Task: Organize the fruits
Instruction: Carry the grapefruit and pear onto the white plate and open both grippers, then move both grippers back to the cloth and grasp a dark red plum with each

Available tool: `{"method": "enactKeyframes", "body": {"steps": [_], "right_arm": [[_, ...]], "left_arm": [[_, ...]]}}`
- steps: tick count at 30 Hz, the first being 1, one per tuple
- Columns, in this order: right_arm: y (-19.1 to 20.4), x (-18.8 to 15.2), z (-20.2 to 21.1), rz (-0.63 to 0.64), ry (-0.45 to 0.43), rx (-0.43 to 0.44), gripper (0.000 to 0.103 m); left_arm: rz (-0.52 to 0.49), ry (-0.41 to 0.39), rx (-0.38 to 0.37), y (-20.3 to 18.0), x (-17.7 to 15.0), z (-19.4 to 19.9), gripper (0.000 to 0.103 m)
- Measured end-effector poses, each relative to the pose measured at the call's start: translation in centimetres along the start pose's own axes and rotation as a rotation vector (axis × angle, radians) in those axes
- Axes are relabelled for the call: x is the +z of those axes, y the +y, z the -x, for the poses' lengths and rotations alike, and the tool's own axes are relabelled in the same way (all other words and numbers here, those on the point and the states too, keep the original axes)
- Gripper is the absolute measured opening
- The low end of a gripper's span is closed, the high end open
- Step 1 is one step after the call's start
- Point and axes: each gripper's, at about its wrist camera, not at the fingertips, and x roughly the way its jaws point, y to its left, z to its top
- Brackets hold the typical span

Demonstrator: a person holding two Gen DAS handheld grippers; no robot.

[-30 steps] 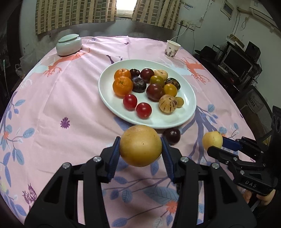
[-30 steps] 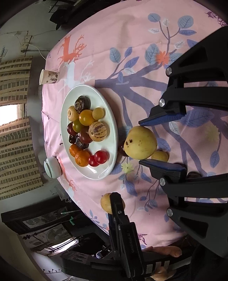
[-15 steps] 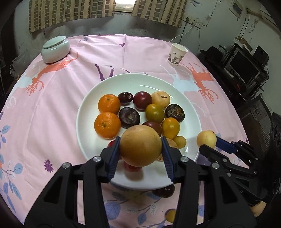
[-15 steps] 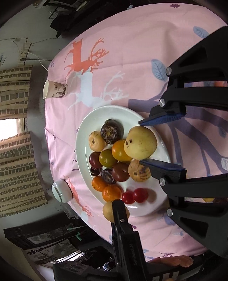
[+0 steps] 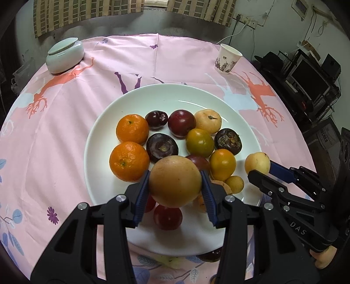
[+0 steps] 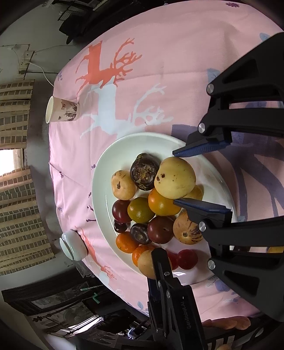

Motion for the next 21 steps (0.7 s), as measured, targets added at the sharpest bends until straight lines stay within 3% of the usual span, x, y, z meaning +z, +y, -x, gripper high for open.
{"method": "enactKeyframes", "body": {"steps": [10, 13, 15, 17, 19, 21], "right_arm": [[-0.1, 1.0, -1.4, 0.007, 0.007, -0.049, 0.039], [-0.4, 1.2, -1.6, 0.003, -0.006, -0.068, 0.042], [-0.3, 1.3, -1.1, 0.005, -0.028, -0.047, 0.073], [-0.1, 1.3, -0.2, 0.015, -0.071, -0.102, 0.077], [0.0, 1.3, 0.7, 0.02, -0.075, -0.086, 0.077], [0.0, 0.8, 2.4, 0.001, -0.083, -0.054, 0.077]], "left_arm": [[0.022, 0.013, 0.01, 0.3, 0.5, -0.9, 0.048], [0.039, 0.0, -0.009, 0.7, 0.7, -0.7, 0.066], [0.039, -0.028, 0.007, 0.8, 0.7, 0.0, 0.074], [0.039, -0.037, -0.001, 0.9, 0.7, 0.9, 0.074], [0.04, -0.055, -0.015, 1.0, 0.2, 2.3, 0.077], [0.031, -0.09, -0.008, 1.1, -0.6, 4.1, 0.087]]}}
